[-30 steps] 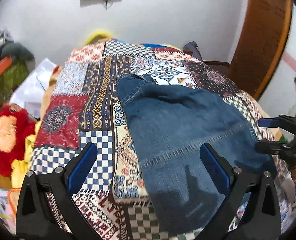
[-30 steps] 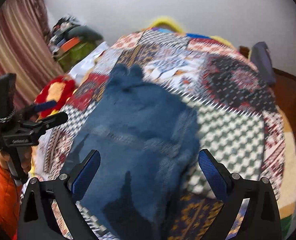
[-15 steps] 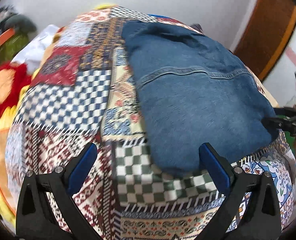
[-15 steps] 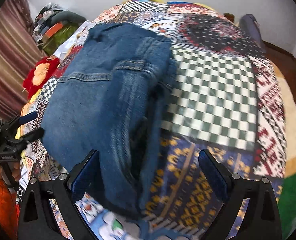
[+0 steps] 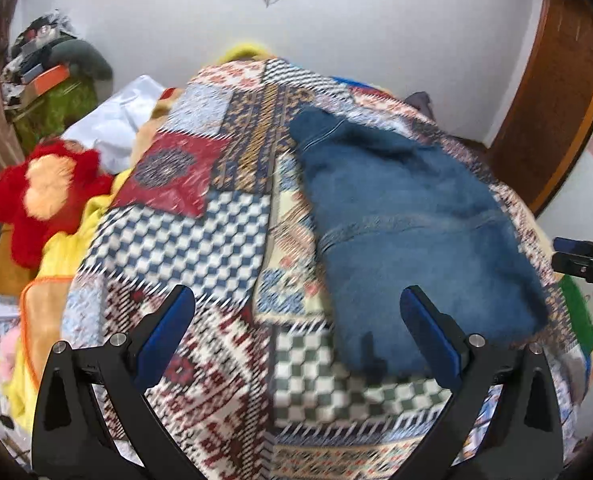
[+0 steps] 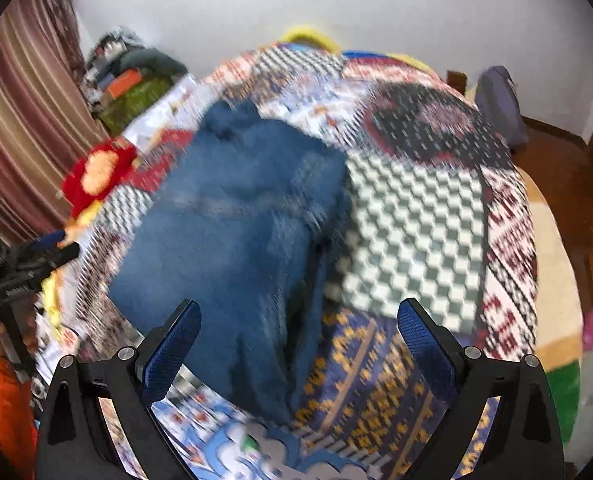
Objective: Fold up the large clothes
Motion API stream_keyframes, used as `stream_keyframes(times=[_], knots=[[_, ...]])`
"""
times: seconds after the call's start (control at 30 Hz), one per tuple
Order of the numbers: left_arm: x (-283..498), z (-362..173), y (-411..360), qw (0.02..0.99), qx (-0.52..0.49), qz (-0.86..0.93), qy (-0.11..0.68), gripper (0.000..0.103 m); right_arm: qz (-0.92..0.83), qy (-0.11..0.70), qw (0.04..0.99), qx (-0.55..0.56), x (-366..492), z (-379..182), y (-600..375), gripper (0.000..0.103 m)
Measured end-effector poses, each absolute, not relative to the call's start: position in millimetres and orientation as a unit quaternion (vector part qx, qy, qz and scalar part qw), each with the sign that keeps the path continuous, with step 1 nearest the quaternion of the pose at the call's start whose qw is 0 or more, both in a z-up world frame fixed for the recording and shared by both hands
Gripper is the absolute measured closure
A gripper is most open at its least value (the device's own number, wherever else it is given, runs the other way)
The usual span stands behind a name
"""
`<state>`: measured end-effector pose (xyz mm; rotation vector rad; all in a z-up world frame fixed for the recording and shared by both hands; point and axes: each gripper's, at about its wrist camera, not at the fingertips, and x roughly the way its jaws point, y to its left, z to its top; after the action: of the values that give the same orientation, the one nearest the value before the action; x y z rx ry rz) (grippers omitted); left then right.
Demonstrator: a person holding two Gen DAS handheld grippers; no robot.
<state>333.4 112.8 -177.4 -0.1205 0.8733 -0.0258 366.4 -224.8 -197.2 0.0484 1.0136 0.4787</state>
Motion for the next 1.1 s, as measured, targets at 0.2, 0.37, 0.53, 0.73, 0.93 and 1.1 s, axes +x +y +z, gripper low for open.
stream_keyframes(times=[0.2, 0.37, 0.53, 0.73, 0.93, 1.1], knots=[[381, -205, 109, 0.874, -0.107, -0.070, 0.468, 0.000, 0.246, 0.510, 0.822, 0.060, 410, -218, -205, 0.004], [420, -255, 118, 0.819, -0.191, -0.121, 0.527, 0.000, 0.249, 0.587, 0.768, 0.064, 455, -274, -197, 0.004], [448, -280, 127, 0.783, -0.258, -0.156, 0.544, 0.000, 0.295, 0.608, 0.728, 0.117, 479, -301, -200, 0.002], [473, -294, 120, 0.757, -0.277, -0.192, 0.560, 0.000, 0.316, 0.588, 0.733, 0.128, 494, -308, -186, 0.003], [484, -297, 109, 0.743, -0.294, -0.196, 0.568, 0.002, 0.315, 0.577, 0.736, 0.160, 501, -307, -181, 0.019], [488, -283, 93, 0.753, -0.284, -0.187, 0.563, 0.029, 0.316, 0.575, 0.730, 0.193, 498, -292, -195, 0.057]])
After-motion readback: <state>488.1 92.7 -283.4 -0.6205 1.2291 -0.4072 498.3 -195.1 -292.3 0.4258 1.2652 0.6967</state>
